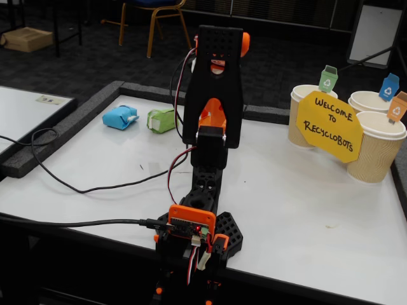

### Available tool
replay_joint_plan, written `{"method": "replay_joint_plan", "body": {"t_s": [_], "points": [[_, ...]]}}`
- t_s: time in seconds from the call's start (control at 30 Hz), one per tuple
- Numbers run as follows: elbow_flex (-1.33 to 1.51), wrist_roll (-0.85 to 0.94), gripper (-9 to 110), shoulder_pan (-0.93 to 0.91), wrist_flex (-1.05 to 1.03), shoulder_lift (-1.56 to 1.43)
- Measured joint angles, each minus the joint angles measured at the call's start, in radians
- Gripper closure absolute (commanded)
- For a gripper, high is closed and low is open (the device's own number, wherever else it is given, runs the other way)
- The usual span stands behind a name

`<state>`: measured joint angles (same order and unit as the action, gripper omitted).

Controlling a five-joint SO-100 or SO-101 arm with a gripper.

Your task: Sort rubbish by color.

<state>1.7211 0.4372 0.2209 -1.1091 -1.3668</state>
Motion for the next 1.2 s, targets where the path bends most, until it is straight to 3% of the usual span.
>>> {"method": "replay_joint_plan", "body": {"t_s": [0.2,0.53,1.2], "points": [[0.0,0.0,86,-0.017,0.018,0.0],[0.0,0.002,101,-0.049,0.06,0.0],[-0.009,0.002,101,-0.064,0.023,-0.003]]}}
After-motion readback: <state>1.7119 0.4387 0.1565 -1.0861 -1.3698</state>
